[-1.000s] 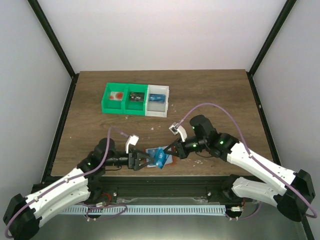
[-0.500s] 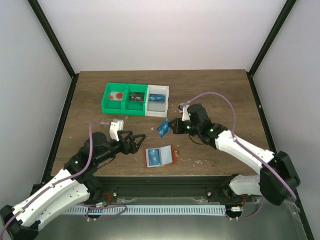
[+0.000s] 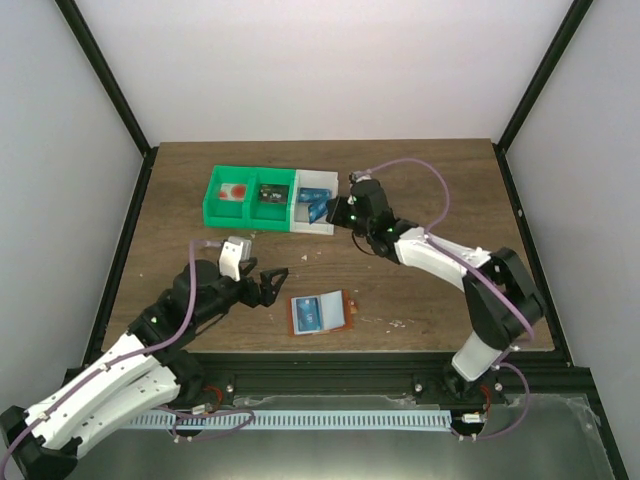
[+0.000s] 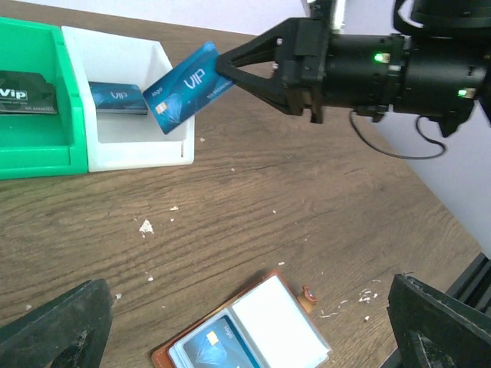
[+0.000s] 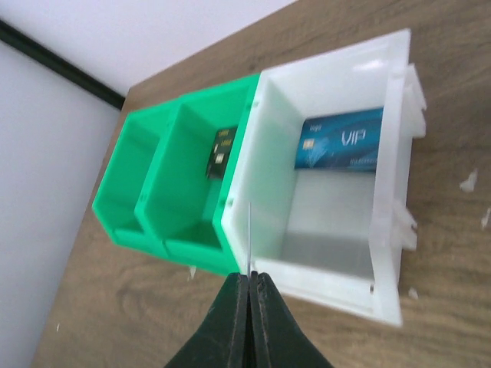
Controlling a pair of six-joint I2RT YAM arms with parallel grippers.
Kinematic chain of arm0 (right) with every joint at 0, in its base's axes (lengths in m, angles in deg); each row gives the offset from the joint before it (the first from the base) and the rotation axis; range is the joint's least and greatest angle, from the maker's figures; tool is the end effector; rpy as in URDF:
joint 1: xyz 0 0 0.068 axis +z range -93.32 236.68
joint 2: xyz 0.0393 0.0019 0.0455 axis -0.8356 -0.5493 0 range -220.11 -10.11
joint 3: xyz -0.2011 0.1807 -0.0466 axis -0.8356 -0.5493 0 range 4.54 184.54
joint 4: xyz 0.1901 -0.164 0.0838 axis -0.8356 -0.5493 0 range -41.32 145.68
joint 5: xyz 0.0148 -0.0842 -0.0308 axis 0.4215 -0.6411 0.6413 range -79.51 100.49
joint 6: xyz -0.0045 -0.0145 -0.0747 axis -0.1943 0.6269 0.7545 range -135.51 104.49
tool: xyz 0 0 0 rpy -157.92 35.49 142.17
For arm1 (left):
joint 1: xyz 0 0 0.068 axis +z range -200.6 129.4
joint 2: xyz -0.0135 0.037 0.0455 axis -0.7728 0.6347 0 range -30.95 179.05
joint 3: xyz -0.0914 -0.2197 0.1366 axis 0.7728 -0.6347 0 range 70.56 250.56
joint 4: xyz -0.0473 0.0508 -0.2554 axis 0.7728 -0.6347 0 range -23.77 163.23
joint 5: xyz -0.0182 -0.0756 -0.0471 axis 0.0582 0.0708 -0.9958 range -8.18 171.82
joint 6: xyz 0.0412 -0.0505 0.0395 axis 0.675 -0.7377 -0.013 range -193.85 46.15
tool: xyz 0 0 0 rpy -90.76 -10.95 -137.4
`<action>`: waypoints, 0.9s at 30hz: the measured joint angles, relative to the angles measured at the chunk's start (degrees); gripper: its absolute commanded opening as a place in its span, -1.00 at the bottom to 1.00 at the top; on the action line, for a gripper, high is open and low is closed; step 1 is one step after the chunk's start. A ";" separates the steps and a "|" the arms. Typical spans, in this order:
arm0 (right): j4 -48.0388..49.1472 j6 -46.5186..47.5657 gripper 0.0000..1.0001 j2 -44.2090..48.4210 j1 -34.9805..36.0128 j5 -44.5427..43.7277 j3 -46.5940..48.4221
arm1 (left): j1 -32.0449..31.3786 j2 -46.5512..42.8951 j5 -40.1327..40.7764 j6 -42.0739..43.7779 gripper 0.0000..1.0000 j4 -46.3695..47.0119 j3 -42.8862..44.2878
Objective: Take the credit cards out of the card holder
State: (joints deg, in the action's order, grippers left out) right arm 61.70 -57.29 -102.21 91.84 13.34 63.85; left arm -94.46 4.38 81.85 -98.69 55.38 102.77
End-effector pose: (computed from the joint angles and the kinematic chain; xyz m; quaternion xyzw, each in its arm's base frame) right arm 0.3208 0.2299 0.2324 0.0361 0.8507 0.3426 0.3971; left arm 0.1327 -0.1275 0.2639 0.1359 0.8127 -0.3195 0.4679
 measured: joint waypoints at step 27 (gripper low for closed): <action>13.51 -7.41 -0.99 -24.50 -1.38 -9.22 12.55 | 0.00 -3.37 1.38 1.18 1.00 0.11 -0.02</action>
State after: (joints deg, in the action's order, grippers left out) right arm 75.21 -64.70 -126.71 90.46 4.11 76.40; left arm -94.46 1.02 83.23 -97.51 55.49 102.75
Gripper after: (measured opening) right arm 0.015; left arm 0.997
